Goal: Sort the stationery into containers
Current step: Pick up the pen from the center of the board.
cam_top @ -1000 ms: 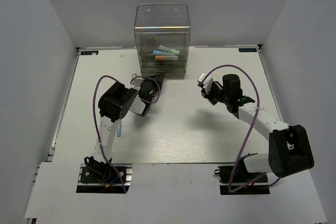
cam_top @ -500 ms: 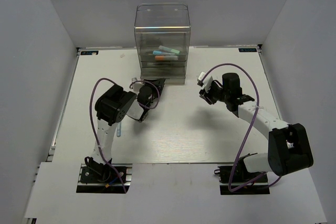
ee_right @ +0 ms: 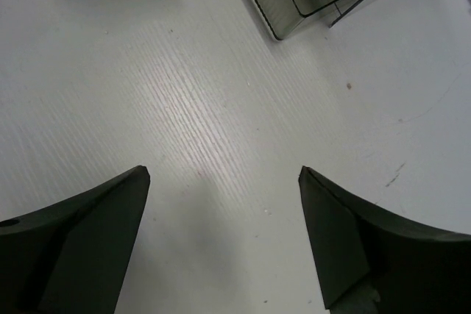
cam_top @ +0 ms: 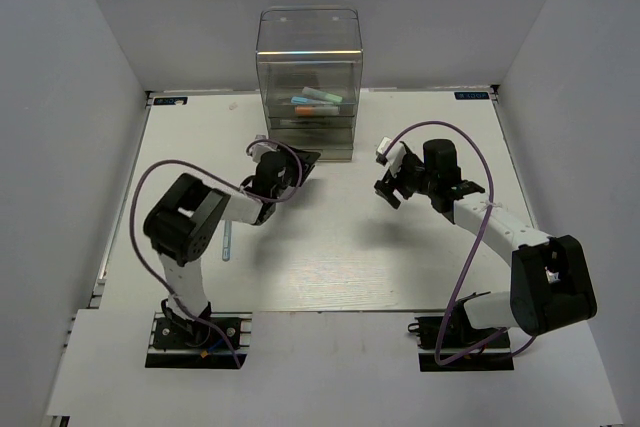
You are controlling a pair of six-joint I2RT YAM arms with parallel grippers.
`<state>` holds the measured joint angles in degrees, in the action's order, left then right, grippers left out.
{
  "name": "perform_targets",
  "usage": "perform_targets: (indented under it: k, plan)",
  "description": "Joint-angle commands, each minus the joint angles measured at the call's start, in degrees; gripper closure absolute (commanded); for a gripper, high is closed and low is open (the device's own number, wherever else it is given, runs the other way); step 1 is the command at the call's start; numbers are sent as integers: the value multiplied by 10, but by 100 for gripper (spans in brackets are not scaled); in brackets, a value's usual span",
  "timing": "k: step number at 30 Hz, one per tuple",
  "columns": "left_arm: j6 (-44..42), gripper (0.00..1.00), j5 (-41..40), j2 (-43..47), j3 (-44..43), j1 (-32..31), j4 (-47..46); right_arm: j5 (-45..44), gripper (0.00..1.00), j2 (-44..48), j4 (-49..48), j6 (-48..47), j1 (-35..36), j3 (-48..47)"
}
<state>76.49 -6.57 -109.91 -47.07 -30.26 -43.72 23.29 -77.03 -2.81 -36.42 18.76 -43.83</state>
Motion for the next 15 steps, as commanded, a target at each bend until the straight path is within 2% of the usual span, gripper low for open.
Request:
perform_targets:
  k: [1,3,4,6,7,10,11,14,15]
  plan:
    - [-85,45,41,101,22,-6,172,-3,10,7,-11,6,-1,-17]
    - [-125,45,35,137,13,-6,253,-13,10,6,-18,23,0,-16]
    - [-150,45,30,165,6,-6,347,-18,10,6,-21,36,-1,-15]
    - [-170,45,22,185,-22,4,442,-25,10,5,-21,53,-2,-19]
    - [-170,45,10,192,-37,9,555,-28,10,1,-12,59,0,-21]
    - [-178,33,-82,197,-104,9,748,-22,10,-6,9,73,-3,-39]
    - [-190,33,-88,203,-125,9,781,-18,10,-5,14,75,-2,-40]
    - [-230,29,-130,210,-141,9,854,-8,27,-2,17,82,-2,-40]
    - [-242,23,-139,217,-141,14,864,-4,35,0,21,84,-2,-39]
